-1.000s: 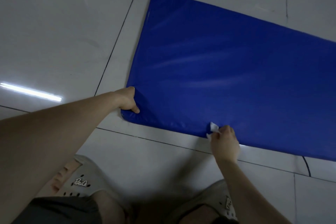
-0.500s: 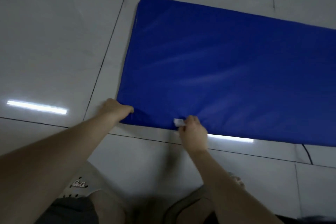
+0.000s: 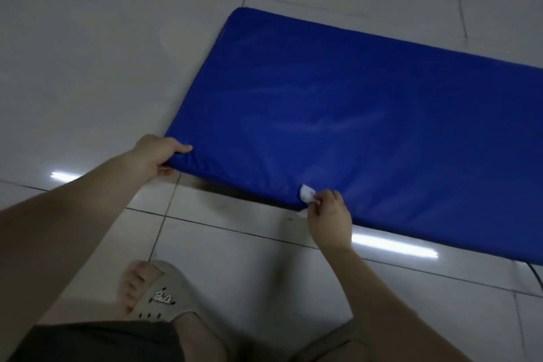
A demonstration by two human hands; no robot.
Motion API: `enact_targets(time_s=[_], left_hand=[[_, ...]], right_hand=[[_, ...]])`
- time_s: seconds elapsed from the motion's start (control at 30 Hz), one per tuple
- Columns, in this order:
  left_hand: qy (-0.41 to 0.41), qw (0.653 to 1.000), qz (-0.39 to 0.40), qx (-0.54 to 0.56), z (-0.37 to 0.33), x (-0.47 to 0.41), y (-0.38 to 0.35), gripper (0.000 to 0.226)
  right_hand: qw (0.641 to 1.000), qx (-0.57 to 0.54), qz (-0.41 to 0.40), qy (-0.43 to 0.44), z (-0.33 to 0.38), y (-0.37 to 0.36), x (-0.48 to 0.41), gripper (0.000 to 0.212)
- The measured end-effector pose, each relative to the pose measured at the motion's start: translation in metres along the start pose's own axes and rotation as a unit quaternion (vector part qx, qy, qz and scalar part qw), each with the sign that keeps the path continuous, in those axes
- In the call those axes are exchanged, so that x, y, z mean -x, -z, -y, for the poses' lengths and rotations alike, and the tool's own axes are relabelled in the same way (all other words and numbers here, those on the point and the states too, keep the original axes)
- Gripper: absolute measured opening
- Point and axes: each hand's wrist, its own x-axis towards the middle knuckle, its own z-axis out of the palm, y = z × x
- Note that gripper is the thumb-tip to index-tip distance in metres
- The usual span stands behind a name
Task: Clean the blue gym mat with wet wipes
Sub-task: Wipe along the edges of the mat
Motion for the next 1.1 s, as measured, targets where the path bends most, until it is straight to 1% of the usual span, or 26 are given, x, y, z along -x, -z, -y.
enact_targets(time_s=[0.03,0.07,0.1,0.13,0.17,0.2,0.23,0.27,0.3,0.33,0.37,0.4,0.47,0.63,0.7,0.77,0.8,0.87,0.93,1.0,1.07,1.1], left_hand=[[-0.011,0.999,-0.03,-0.012,0.002,-0.005,0.02,0.051],[-0.016,0.996,-0.044,-0.069,0.006,-0.007,0.032,0.066],[-0.01,0.982,-0.051,-0.184,0.012,-0.008,0.039,0.087],[0.002,0.944,-0.059,-0.325,0.018,-0.008,0.038,0.108],[-0.005,0.895,-0.08,-0.439,0.024,-0.006,0.031,0.12],[-0.036,0.861,-0.096,-0.498,0.028,-0.001,0.018,0.122],[-0.077,0.854,-0.095,-0.505,0.03,0.004,-0.001,0.113],[-0.111,0.869,-0.068,-0.478,0.03,0.008,-0.023,0.097],[-0.134,0.888,-0.023,-0.439,0.032,0.013,-0.044,0.077],[-0.143,0.898,0.025,-0.416,0.034,0.019,-0.064,0.059],[-0.148,0.894,0.064,-0.418,0.039,0.023,-0.08,0.049],[-0.158,0.884,0.086,-0.431,0.042,0.024,-0.091,0.049],[-0.164,0.865,0.1,-0.463,0.042,0.023,-0.1,0.058],[-0.126,0.841,0.136,-0.508,0.031,0.008,-0.1,0.075],[-0.125,0.836,0.138,-0.516,0.029,0.008,-0.102,0.078],[-0.124,0.833,0.139,-0.521,0.03,0.008,-0.102,0.079],[-0.128,0.829,0.137,-0.526,0.03,0.008,-0.102,0.08],[-0.132,0.822,0.138,-0.536,0.03,0.006,-0.103,0.082],[-0.127,0.82,0.14,-0.54,0.03,0.006,-0.101,0.083],[-0.127,0.818,0.142,-0.543,0.028,0.004,-0.102,0.079],[-0.125,0.819,0.144,-0.541,0.026,0.003,-0.103,0.073],[-0.123,0.818,0.147,-0.542,0.024,0.003,-0.103,0.074]], right_hand=[[0.999,-0.003,0.021,0.024,0.019,-0.013,-0.003,0.009],[0.998,0.002,0.045,0.04,0.034,-0.024,-0.003,0.011],[0.996,0.011,0.069,0.051,0.048,-0.036,-0.003,0.015],[0.994,0.025,0.093,0.058,0.061,-0.048,-0.003,0.017],[0.991,0.038,0.113,0.064,0.072,-0.059,-0.003,0.018],[0.989,0.05,0.124,0.068,0.082,-0.069,-0.002,0.018],[0.987,0.061,0.131,0.073,0.089,-0.077,-0.002,0.017],[0.985,0.072,0.136,0.078,0.093,-0.082,-0.002,0.017],[0.983,0.087,0.138,0.086,0.094,-0.084,-0.002,0.019],[0.981,0.1,0.136,0.095,0.092,-0.082,-0.002,0.02],[0.98,0.107,0.133,0.098,0.088,-0.079,-0.003,0.021],[0.982,0.109,0.126,0.094,0.081,-0.073,-0.003,0.021],[0.985,0.11,0.11,0.07,0.06,-0.056,-0.002,0.021],[0.992,0.101,0.028,-0.064,-0.019,-0.003,0.019,0.015],[0.991,0.09,-0.002,-0.096,-0.029,0.003,0.024,0.011],[0.99,0.072,-0.021,-0.118,-0.016,-0.008,0.024,0.011],[0.991,0.063,-0.017,-0.117,-0.002,-0.018,0.022,0.011],[0.994,0.046,0.019,-0.094,0.034,-0.043,0.018,0.013],[0.997,0.026,0.061,-0.024,0.072,-0.073,0.016,0.014],[0.995,0.041,0.077,0.055,0.102,-0.096,0.017,0.014],[0.991,0.068,0.079,0.088,0.113,-0.104,0.016,0.013],[0.99,0.077,0.076,0.095,0.111,-0.102,0.014,0.011]])
